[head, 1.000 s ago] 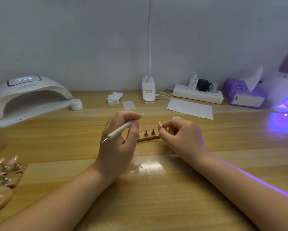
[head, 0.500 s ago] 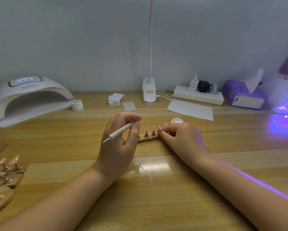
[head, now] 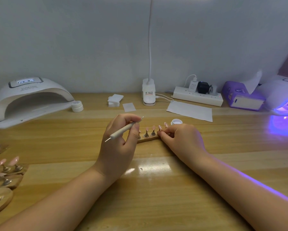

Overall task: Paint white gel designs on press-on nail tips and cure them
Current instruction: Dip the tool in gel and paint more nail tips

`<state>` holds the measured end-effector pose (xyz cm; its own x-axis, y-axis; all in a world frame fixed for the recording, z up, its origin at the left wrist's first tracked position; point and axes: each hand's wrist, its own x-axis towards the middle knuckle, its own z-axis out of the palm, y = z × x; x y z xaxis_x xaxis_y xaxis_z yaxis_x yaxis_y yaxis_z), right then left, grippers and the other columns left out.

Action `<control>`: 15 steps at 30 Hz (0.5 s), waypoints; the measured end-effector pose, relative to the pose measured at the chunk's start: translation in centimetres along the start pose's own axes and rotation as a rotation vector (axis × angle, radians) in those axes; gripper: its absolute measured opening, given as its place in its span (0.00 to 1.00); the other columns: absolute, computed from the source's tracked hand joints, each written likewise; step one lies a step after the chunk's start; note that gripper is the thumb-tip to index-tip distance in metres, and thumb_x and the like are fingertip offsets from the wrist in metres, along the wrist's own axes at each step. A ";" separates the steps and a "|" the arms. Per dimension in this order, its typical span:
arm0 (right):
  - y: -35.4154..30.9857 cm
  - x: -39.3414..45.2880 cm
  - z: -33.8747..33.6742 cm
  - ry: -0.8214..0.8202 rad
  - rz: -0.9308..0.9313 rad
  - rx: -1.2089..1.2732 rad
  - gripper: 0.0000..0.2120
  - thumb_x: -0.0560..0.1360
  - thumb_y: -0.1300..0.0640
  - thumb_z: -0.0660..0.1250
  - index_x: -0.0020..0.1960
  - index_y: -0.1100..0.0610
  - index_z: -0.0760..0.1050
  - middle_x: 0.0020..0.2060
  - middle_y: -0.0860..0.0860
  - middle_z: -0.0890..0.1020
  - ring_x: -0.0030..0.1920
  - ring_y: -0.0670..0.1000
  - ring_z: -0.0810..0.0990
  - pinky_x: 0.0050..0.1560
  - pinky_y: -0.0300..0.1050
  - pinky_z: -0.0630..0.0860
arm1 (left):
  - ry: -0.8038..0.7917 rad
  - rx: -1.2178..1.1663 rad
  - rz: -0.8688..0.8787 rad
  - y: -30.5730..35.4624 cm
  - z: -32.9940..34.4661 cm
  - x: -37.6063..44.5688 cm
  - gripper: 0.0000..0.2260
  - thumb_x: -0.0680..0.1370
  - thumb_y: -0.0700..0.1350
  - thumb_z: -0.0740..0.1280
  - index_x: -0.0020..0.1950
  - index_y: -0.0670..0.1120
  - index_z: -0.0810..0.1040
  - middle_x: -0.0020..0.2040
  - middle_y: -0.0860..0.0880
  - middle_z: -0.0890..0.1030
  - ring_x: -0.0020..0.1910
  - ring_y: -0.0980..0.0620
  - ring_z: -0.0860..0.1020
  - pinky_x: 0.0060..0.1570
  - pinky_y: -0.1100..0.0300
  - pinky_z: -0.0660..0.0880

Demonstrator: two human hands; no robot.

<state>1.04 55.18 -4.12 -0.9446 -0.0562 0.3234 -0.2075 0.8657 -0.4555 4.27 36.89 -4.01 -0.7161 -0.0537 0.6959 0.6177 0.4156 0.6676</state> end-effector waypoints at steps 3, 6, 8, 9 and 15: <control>-0.1 -0.2 0.0 0.018 -0.016 -0.006 0.10 0.76 0.45 0.66 0.46 0.47 0.84 0.38 0.48 0.83 0.41 0.49 0.80 0.40 0.45 0.77 | -0.012 0.003 -0.018 -0.1 0.0 0.0 0.06 0.78 0.43 0.63 0.53 0.47 0.77 0.45 0.54 0.79 0.48 0.51 0.78 0.49 0.56 0.75; -0.4 -0.4 0.0 0.037 -0.049 -0.046 0.10 0.75 0.45 0.66 0.44 0.48 0.83 0.37 0.48 0.83 0.41 0.49 0.80 0.38 0.43 0.76 | -0.027 0.014 -0.066 -0.2 0.1 0.0 0.05 0.79 0.41 0.63 0.53 0.48 0.77 0.46 0.52 0.78 0.47 0.55 0.78 0.46 0.65 0.73; -0.6 -0.6 0.0 0.040 -0.066 -0.055 0.10 0.75 0.45 0.66 0.45 0.48 0.83 0.38 0.47 0.83 0.41 0.49 0.80 0.39 0.44 0.77 | -0.034 0.019 -0.113 -0.3 0.2 0.0 0.06 0.80 0.39 0.63 0.53 0.49 0.76 0.47 0.51 0.78 0.46 0.60 0.76 0.43 0.73 0.69; -0.6 -0.6 0.0 0.036 -0.075 -0.051 0.11 0.76 0.45 0.66 0.46 0.49 0.83 0.38 0.47 0.84 0.41 0.48 0.80 0.40 0.44 0.77 | -0.036 0.020 -0.139 -0.3 0.3 0.1 0.07 0.80 0.38 0.63 0.52 0.49 0.76 0.48 0.51 0.77 0.45 0.62 0.75 0.42 0.74 0.68; -0.8 -0.6 0.0 -0.015 -0.133 0.014 0.11 0.77 0.47 0.66 0.48 0.50 0.85 0.37 0.48 0.84 0.38 0.47 0.79 0.39 0.43 0.76 | -0.038 -0.013 -0.254 -0.7 0.3 0.2 0.05 0.80 0.42 0.62 0.52 0.50 0.76 0.51 0.52 0.76 0.47 0.62 0.75 0.48 0.57 0.77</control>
<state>1.80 54.48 -3.93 -0.9122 -0.1780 0.3692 -0.3348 0.8431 -0.4208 3.60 36.84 -4.44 -0.8606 -0.1204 0.4948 0.4200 0.3818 0.8233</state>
